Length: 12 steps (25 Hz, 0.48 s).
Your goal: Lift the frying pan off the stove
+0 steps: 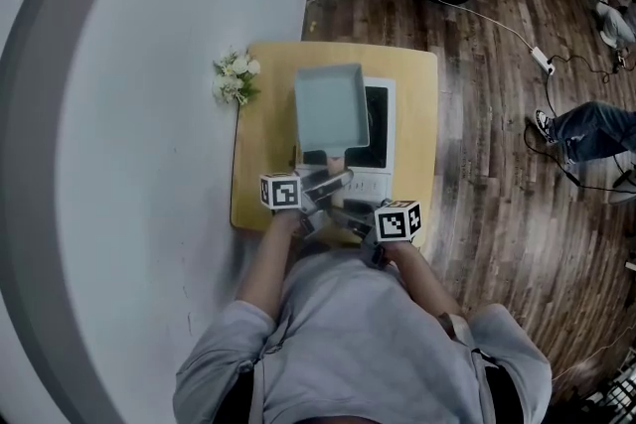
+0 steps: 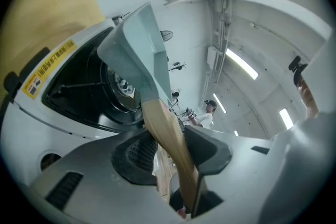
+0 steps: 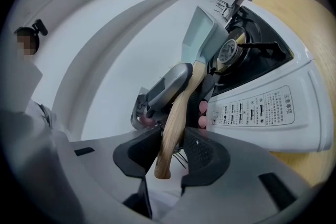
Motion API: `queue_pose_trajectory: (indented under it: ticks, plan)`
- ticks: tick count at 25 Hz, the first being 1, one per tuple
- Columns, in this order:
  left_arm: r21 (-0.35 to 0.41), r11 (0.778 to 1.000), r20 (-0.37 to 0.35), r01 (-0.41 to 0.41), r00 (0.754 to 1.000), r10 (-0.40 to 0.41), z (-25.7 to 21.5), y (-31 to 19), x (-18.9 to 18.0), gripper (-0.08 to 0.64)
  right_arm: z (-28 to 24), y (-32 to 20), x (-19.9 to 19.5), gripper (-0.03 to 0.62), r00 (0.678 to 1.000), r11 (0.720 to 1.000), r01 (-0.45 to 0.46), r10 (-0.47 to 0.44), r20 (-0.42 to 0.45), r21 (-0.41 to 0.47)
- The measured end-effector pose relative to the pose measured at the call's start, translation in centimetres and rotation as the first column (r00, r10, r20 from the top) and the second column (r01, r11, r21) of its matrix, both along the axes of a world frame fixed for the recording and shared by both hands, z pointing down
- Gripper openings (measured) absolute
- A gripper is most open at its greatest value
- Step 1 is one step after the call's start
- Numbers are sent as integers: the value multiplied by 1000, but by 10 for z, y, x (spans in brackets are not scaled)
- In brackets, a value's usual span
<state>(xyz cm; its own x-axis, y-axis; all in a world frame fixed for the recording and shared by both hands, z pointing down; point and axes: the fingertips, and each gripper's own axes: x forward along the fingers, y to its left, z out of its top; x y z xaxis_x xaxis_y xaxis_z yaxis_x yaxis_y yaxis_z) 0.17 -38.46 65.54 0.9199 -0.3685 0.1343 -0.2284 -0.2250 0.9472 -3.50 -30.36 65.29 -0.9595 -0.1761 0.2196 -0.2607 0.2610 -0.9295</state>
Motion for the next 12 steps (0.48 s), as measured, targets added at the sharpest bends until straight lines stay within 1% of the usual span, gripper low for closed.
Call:
queue_pose_trajectory:
  ticks: [5, 9, 12]
  plan:
    - [90, 996, 38, -13, 999, 9, -23, 3, 2, 155, -17, 3, 1, 124, 1000, 997, 11, -11, -2, 80]
    - [172, 984, 77, -47, 996, 34, -41, 11, 9, 154, -28, 10, 4, 124, 1000, 990, 5, -3, -17, 141]
    - [207, 975, 78, -79, 995, 64, -58, 24, 19, 155, -42, 21, 10, 126, 1000, 985, -13, 16, -18, 173]
